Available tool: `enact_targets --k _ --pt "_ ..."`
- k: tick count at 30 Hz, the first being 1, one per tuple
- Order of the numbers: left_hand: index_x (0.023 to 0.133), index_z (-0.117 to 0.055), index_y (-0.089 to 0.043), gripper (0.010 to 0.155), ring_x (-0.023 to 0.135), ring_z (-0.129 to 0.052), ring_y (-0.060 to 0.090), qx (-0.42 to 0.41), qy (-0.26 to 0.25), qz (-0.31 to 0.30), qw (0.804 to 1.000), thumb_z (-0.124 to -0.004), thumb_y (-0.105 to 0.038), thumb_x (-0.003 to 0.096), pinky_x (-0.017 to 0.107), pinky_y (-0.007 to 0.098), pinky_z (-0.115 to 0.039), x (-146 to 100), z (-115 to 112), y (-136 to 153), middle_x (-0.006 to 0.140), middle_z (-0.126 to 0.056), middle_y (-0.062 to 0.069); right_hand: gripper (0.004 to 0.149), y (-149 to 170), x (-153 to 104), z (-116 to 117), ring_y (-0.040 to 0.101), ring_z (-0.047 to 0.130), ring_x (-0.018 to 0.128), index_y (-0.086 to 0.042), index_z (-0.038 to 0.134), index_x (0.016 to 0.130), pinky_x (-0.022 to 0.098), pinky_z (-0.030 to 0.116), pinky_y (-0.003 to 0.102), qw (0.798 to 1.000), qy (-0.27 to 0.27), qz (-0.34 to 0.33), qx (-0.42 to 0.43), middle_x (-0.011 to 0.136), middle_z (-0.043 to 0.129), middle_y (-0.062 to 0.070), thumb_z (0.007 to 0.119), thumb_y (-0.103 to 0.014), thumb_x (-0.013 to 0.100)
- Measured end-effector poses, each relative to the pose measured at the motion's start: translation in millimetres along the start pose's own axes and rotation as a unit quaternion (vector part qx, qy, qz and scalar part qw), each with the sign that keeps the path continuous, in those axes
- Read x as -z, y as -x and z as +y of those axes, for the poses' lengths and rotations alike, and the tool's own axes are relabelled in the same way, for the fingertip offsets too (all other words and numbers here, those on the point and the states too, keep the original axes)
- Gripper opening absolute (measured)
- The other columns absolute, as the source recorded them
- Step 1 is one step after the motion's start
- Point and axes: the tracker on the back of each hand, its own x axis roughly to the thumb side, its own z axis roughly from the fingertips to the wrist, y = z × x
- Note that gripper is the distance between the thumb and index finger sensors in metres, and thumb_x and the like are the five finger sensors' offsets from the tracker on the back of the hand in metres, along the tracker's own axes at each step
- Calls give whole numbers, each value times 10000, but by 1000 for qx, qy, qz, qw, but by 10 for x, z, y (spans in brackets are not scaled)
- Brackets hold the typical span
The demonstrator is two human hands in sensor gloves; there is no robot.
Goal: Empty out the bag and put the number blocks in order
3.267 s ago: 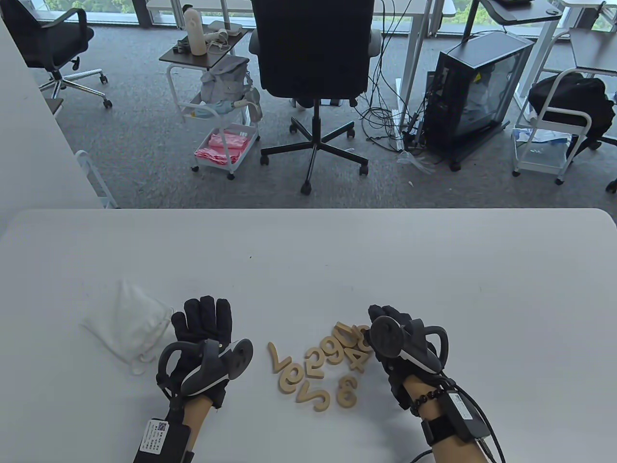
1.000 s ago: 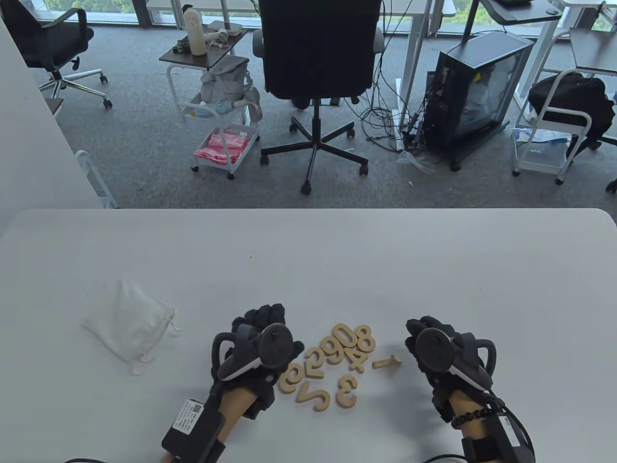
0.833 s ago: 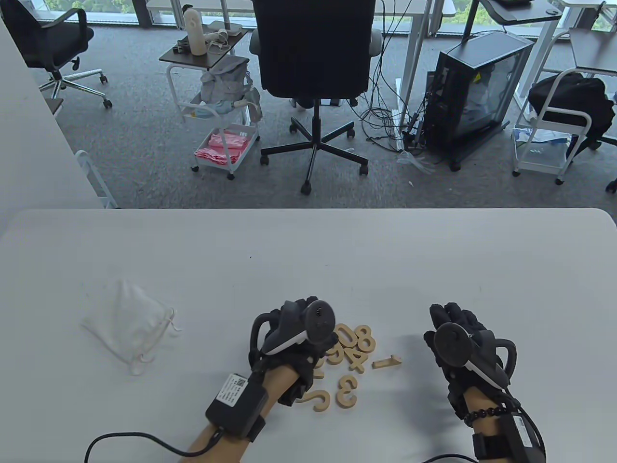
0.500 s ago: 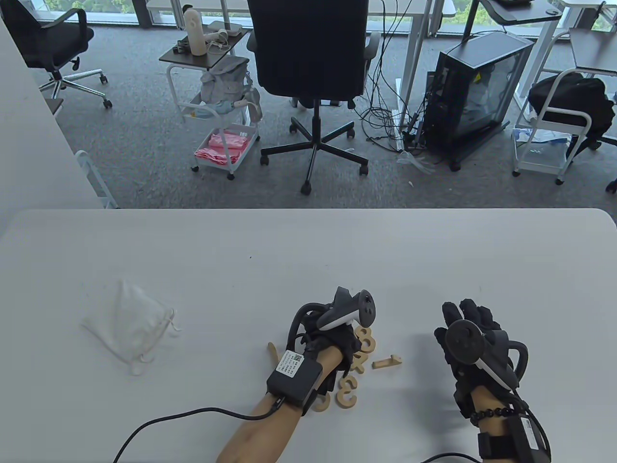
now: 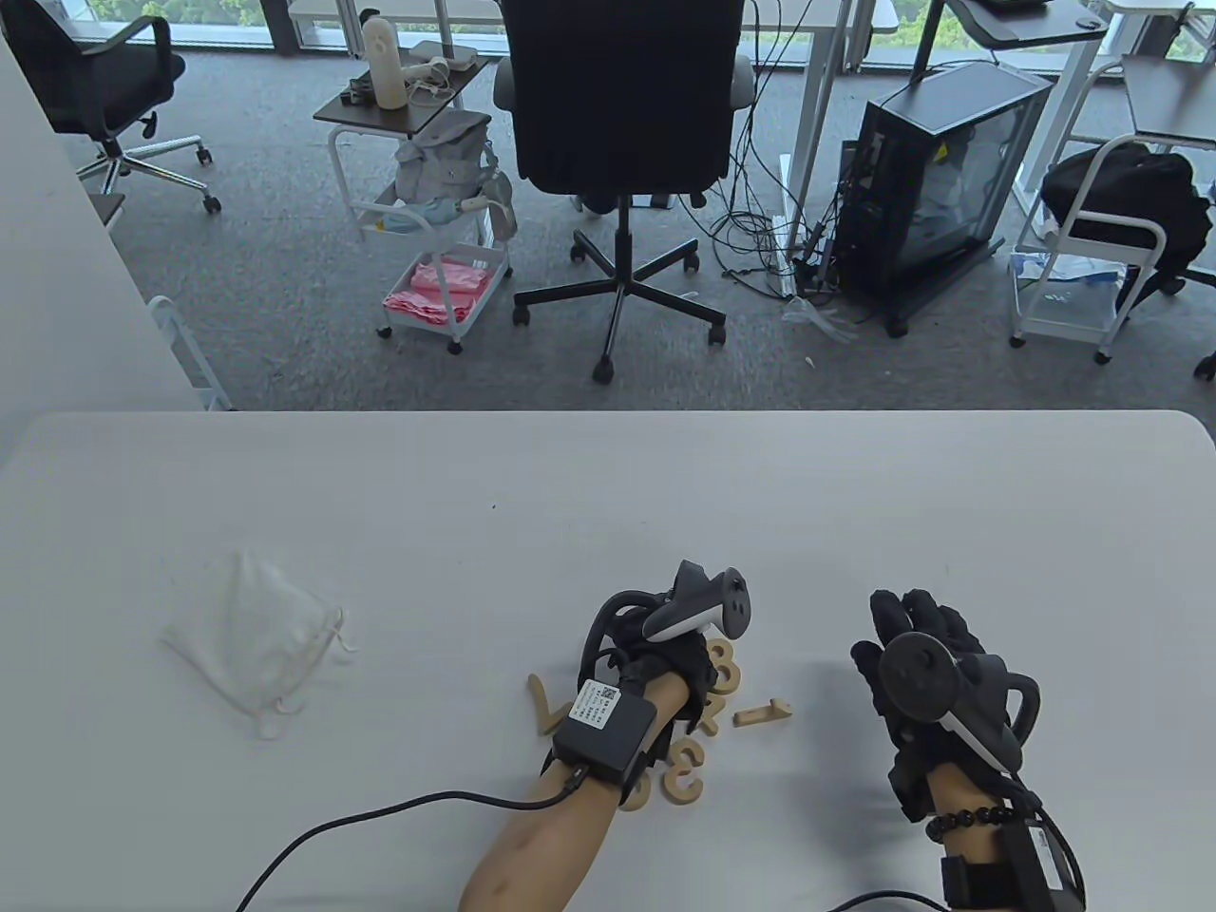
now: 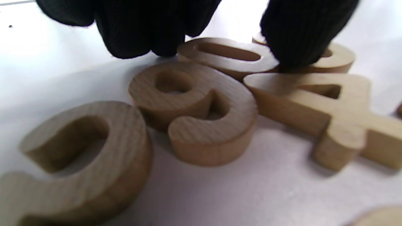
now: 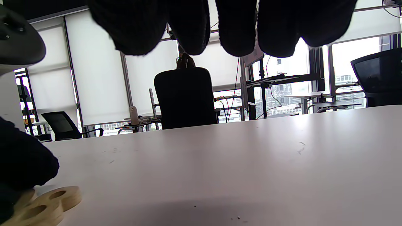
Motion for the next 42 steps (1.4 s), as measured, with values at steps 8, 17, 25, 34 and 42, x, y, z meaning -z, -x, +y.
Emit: enact_targets --k 8,17,25,34,42 --pt "1095 -569 -19 788 911 -796 547 -4 6 -42 999 -816 -458 489 662 723 -603 -6 3 31 1070 -614 327 602 -6 -5 4 581 707 923 -121 675 1045 659 656 689 1000 -4 1 2 1082 637 280 767 -393 516" --pt "1081 -610 -49 726 897 -845 501 39 -13 -46 998 -821 -419 493 666 689 -645 -12 30 13 1064 -645 298 598 -17 -11 13 581 722 914 -113 684 1040 655 668 684 1000 -10 1 5 1079 643 279 767 -390 517" --pt "1079 -630 -69 733 894 -858 493 69 -17 -47 996 -808 -464 488 673 669 -665 17 33 -14 1062 -644 313 591 -25 -12 23 579 734 908 -114 694 1035 650 678 679 1000 -17 1 7 1078 644 284 767 -389 517" --pt "1043 -680 -61 760 834 -989 415 134 -88 -73 984 -883 -467 433 648 607 -792 9 17 -36 1014 -777 244 591 -33 -14 31 568 750 903 -108 698 1031 646 691 670 1000 -19 -1 7 1074 648 285 769 -387 516" --pt "1075 -604 -60 856 866 -989 374 141 -213 -140 957 -901 -483 392 678 569 -826 -158 243 571 1046 -762 194 594 -48 -28 3 561 766 894 -98 695 1031 642 705 660 1000 -13 -5 16 1069 651 288 771 -382 515"
